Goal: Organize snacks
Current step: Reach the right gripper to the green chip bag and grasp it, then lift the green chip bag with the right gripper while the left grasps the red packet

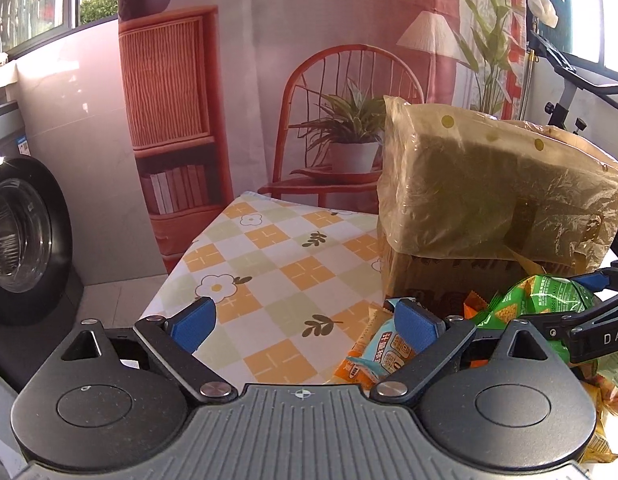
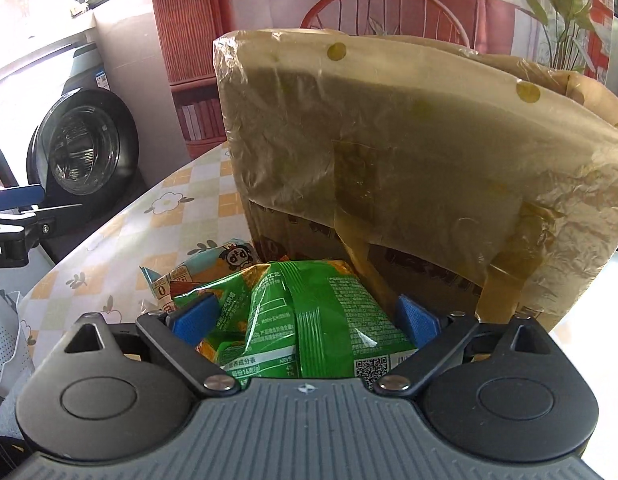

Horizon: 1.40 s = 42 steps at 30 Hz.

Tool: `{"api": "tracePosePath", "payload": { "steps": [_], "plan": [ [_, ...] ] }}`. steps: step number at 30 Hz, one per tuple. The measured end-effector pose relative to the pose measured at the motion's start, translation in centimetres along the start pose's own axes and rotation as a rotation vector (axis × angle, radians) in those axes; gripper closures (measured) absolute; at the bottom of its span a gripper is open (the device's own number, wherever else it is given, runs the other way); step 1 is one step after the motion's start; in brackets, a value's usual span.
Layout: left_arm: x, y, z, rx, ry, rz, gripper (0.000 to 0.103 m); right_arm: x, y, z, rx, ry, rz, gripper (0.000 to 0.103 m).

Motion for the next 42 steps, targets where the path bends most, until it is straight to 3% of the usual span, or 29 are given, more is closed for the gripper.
{"api": "tracePosePath", "payload": {
  "steps": [6,16,21,27,31,36,42],
  "plan": [
    [-0.3,2.0,-1.7,-0.092,-0.018,-0.021,0.012,-0.1,0.2,-0.1,-0.019,0.002,0.023,0.008],
    [1.0,2.0,-4.5,-0.172,0.019,-0.112,0.020,-0.4,-3.8,-0.6,0.075,0.053,0.022,0.028],
    [2.2,1.7,-7.3,-0.219,0.081,-0.144,0.021,-0.9,-4.3,-1.7,0.080,0.065,-0.001,0.027],
    [2.2,1.5,-8.8,-0.245,0.055,-0.152,0.023,-0.6,-5.6,-2.8,0.103,0.088,-0.066,0.018],
    [2.4,1.3,-8.8,-0.240,0.036,-0.160,0.024,-1.6,-7.1,-2.7,0.128,-0.012,-0.082,0.014],
    [2.5,1.0,-8.8,-0.229,0.021,-0.167,0.024,-4.4,-7.6,-2.4,0.136,-0.251,-0.097,0.003],
    [2.4,0.8,-9.2,-0.231,0.023,-0.179,0.024,-6.4,-4.5,-3.8,-0.001,-0.479,-0.086,0.002]
  ]
}}
Point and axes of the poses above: each gripper's, at about its wrist camera, not at the fingertips, and y roughly the way its jaws point, x to its right, z to its top, the point moved 6 cm from there along y, roughly the way its jaws point, and after that the axes turned 10 degrees about -y, right-handed, at the moved point
